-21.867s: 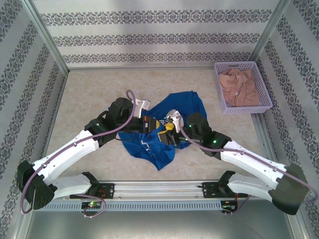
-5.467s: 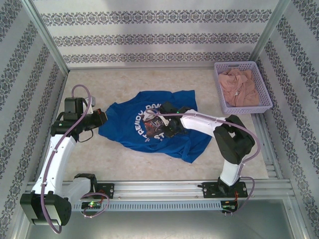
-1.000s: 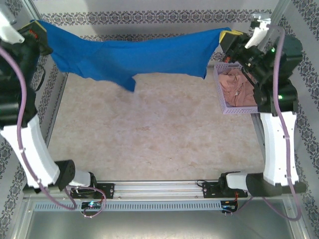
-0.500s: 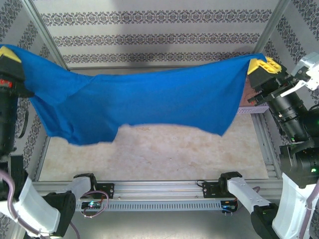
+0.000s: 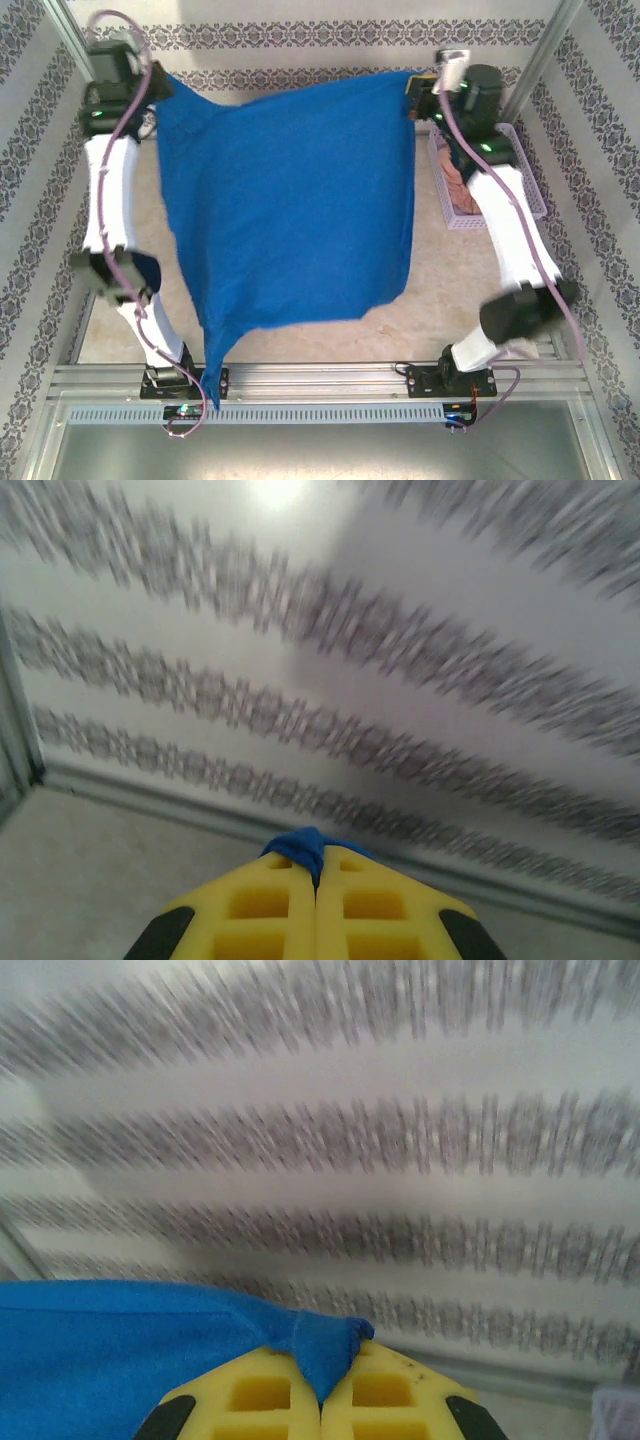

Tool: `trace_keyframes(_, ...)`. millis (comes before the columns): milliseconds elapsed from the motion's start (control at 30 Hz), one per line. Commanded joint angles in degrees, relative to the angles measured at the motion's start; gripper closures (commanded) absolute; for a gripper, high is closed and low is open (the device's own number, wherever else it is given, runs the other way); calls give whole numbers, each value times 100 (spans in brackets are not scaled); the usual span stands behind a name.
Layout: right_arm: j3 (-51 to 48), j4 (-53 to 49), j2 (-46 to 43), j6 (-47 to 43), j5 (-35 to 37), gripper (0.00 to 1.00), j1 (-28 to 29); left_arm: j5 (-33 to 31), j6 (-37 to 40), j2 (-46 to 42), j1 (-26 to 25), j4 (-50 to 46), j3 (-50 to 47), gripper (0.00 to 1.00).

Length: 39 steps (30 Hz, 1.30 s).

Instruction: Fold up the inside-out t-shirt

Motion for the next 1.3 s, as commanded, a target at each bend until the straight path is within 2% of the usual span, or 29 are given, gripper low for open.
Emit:
trace_keyframes(0,962,-142,1658,-169,564,96,42,-65,-69,1369,-202,-90,936,92)
trace_keyframes(67,2169,-851,2777,-248,778,83,75,-103,-124,2535,-208,-506,2043,80)
trace_keyframes(133,3600,-1871,3801,-291,996,72,121,-298,-194,3490,-199,-914,3189,60)
trace_keyframes(200,4602,-2714,4381,-317,996,64,179,-399,-211,3708,-203,-915,3283,47)
trace_keyframes(267,4816,-3177,4432,-412,1138,59,271,-526,-322,3495,-203,-830,2853,37)
trace_keyframes(367,3567,-3217,3643,-353,1252,57,376,-667,-540,2881,-203,-748,2028,24)
trace_keyframes(467,1121,-2444,2328,61,688,54,439,-611,-758,2074,-202,-639,926,19)
trace_keyframes(500,415,-2320,1930,194,521,49,459,-497,-861,1743,-203,-557,429,18)
trace_keyframes(567,-712,-2317,1281,292,325,44,517,-31,-1150,1000,-203,-211,-774,17)
trace_keyframes(633,-1789,-2348,697,513,251,43,545,711,-1617,26,-237,791,-2557,17)
trace_keyframes(733,-2887,-2484,134,685,211,43,543,1126,-2252,-1226,-403,2179,-4811,17)
trace_keyframes(867,-3663,-2388,-133,877,287,43,502,1178,-2247,-2287,-789,2567,-6470,16)
trace_keyframes(1000,-3737,-2375,327,943,219,45,474,991,-2059,-3204,-1056,2432,-7691,16)
trace_keyframes(1133,-3736,-2224,586,990,93,47,404,198,-1481,-3958,-1427,1465,-8234,16)
trace_keyframes(1267,-3771,-2174,732,1031,30,49,302,42,-1432,-4445,-1659,986,-8716,16)
